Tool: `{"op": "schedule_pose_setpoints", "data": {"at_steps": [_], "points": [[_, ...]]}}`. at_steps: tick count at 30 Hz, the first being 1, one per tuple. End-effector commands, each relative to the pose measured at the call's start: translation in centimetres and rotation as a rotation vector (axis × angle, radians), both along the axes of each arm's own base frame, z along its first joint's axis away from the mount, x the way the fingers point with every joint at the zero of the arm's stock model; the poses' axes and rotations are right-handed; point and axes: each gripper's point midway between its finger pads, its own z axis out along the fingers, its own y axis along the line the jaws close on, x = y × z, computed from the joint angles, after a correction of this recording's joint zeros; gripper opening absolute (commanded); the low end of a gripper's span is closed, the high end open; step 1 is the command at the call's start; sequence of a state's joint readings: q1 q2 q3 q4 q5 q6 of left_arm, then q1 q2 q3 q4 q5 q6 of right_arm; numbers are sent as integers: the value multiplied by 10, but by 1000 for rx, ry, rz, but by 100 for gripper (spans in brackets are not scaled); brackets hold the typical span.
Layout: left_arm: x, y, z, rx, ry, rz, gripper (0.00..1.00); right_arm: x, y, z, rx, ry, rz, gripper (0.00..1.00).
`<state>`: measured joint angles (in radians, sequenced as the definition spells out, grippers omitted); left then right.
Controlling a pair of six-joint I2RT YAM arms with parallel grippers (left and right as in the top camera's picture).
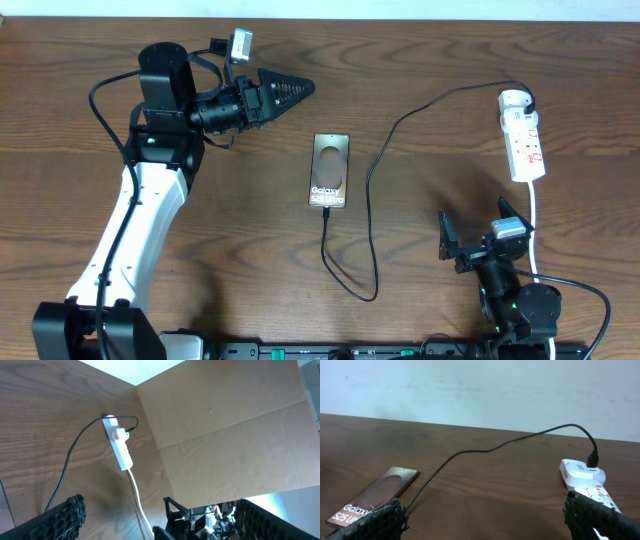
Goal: Plug charger to phone and switch on socket
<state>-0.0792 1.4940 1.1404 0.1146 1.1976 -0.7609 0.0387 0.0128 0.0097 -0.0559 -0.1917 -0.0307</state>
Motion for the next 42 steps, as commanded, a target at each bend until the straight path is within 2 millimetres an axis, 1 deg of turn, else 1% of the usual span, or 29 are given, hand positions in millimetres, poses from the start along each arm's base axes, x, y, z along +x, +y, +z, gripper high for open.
{"op": "schedule_pose_setpoints", "data": {"at_steps": [1, 27, 30, 31, 35, 38, 41, 42], "points": [[-2, 1, 10, 0, -37, 1, 95, -1, 4, -1, 0, -1, 18, 99], [-1, 2, 10, 2, -38, 6, 95, -1, 4, -1, 0, -1, 18, 99], [10, 6, 2, 27, -30, 65, 95, -1, 4, -1, 0, -1, 18, 99], [13, 8, 0, 46, -56, 82, 95, -1, 4, -1, 0, -1, 18, 99], [28, 10, -6, 201, -265, 183, 95, -1, 4, -1, 0, -1, 18, 99], [35, 16, -22, 354, -365, 295, 95, -1, 4, -1, 0, -1, 18, 99], [33, 31, -41, 465, -376, 398, 95, -1, 4, -1, 0, -1, 18, 99], [30, 39, -50, 496, -361, 434, 95, -1, 4, -1, 0, -1, 18, 99]]}}
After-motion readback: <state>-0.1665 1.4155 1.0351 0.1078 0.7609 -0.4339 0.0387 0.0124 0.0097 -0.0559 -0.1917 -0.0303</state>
